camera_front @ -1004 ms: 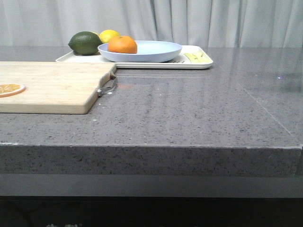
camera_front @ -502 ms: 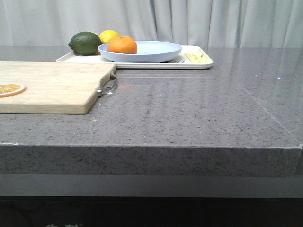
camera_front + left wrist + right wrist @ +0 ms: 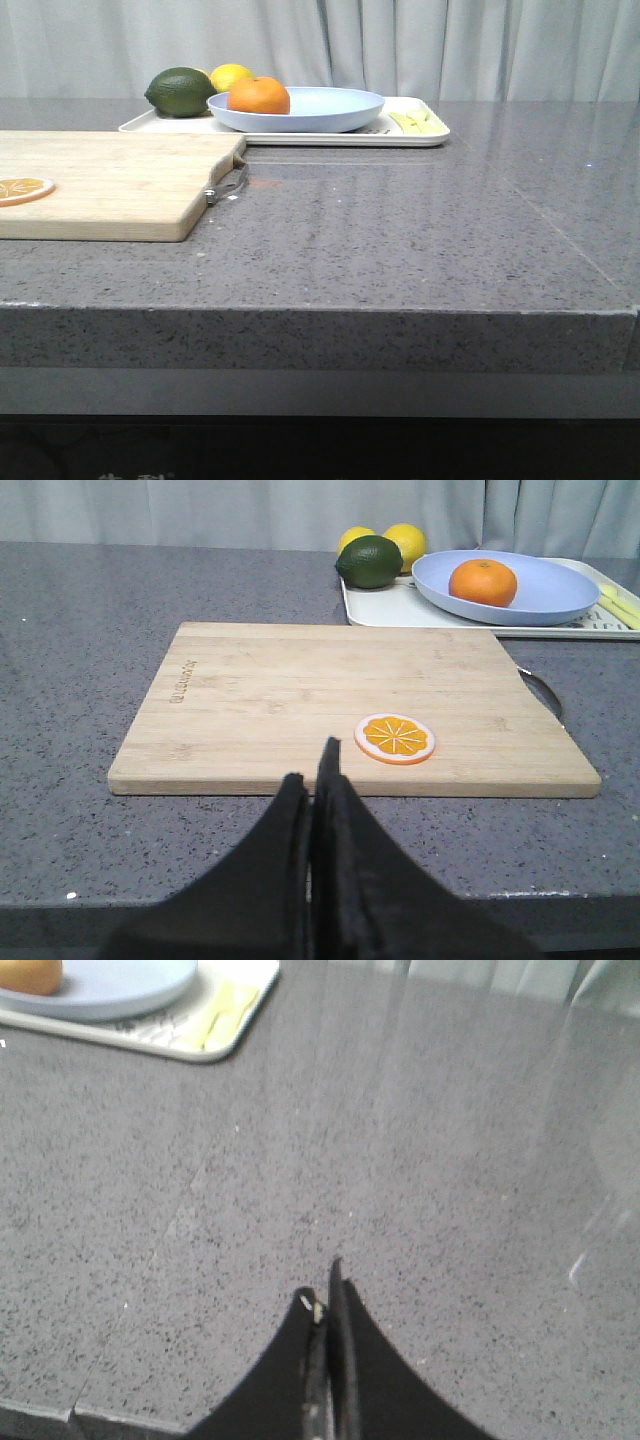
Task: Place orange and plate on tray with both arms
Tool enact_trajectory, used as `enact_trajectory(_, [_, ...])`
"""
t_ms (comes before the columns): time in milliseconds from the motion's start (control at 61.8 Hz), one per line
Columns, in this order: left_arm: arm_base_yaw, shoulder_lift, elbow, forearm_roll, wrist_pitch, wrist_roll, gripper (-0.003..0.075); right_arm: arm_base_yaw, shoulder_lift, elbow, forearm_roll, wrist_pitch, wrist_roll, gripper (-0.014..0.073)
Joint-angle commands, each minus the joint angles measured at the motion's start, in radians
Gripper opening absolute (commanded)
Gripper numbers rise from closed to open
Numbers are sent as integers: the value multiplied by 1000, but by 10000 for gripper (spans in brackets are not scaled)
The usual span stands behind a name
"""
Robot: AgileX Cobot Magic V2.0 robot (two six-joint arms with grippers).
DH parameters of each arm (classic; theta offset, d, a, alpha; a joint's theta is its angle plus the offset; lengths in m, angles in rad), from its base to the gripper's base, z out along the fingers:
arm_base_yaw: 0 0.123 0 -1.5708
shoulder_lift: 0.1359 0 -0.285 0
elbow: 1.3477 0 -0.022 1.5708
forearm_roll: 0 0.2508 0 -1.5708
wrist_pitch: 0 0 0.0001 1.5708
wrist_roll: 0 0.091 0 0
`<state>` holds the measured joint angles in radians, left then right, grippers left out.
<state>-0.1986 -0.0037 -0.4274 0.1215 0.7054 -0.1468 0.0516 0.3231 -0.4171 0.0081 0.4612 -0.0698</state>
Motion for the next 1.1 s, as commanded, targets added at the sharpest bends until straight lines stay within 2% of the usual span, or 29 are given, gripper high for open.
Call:
enact_trajectory(0, [2, -17, -25, -1, -89, -8, -18, -3, -75, 35, -14, -162, -8, -68])
enact_trajectory(162, [2, -17, -25, -1, -89, -8, -18, -3, -139, 92, -14, -259, -8, -68])
enact_trajectory(583, [2, -17, -25, -1, -97, -8, -18, -3, -139, 92, -14, -257, -8, -68])
enact_trajectory(664, [2, -17, -24, -1, -141, -8, -18, -3, -139, 92, -14, -257, -8, -68])
enact_trajectory(826, [2, -17, -4, -1, -313, -8, -18, -3, -139, 92, -14, -256, -8, -68])
enact_trajectory(1085, [2, -17, -2, -1, -329, -8, -18, -3, -139, 92, -14, -256, -8, -68])
